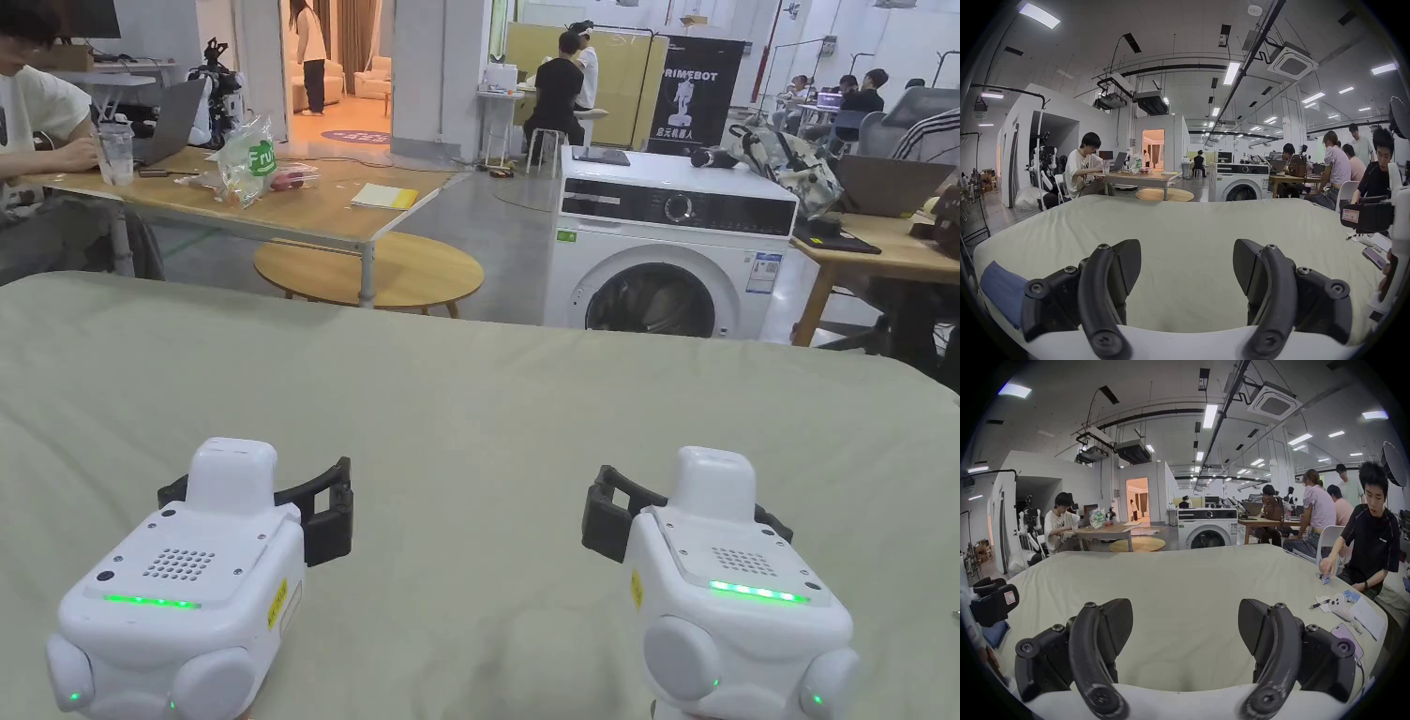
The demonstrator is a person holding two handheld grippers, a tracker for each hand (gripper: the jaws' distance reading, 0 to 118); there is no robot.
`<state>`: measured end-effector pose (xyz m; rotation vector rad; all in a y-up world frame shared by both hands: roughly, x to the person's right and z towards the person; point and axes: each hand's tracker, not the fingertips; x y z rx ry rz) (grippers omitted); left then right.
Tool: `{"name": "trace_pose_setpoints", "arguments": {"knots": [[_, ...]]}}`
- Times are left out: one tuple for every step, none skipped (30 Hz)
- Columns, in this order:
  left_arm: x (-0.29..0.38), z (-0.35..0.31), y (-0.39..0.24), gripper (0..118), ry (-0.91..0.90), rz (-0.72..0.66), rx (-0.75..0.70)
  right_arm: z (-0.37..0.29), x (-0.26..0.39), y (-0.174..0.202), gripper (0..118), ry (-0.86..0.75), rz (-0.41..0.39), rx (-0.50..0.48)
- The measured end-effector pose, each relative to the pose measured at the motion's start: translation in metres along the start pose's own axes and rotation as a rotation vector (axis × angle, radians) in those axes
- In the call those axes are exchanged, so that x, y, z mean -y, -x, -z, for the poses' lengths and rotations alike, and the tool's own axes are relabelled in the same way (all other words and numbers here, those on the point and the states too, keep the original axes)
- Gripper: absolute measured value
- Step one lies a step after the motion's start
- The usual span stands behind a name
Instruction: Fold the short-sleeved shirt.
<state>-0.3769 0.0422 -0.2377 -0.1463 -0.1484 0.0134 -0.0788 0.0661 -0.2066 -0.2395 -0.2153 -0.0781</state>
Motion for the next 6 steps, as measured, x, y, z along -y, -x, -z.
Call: {"name": "trace_pose_setpoints", "arguments": {"knots": [[-0.0004, -0.0001, 0.0001, 78, -0.002, -0.001, 0.001, -0.0013, 0.0001, -0.0002, 90, -0.015, -0.001, -0.015], [-0.001, -0.0002, 0.0002, 78, -0.002, -0.002, 0.001, -0.002, -0.0002, -0.0004, 90, -0.021, -0.005, -0.034], [-0.0012, -0.0005, 0.0005, 78, -0.003, -0.002, 0.001, -0.0026, -0.0007, -0.0006, 90, -0.02, -0.005, -0.049], [-0.0014, -0.0007, 0.0008, 78, -0.004, -0.001, 0.0, -0.0029, -0.0009, -0.0011, 90, -0.022, -0.002, -0.064], [-0.0018, -0.0006, 0.0009, 78, -0.003, 0.001, -0.001, -0.0028, -0.0011, -0.0013, 90, -0.021, 0.0, -0.08], [-0.0021, -0.0004, 0.0011, 78, -0.003, 0.003, -0.002, -0.0024, -0.0016, -0.0015, 90, -0.016, 0.005, -0.087]]}}
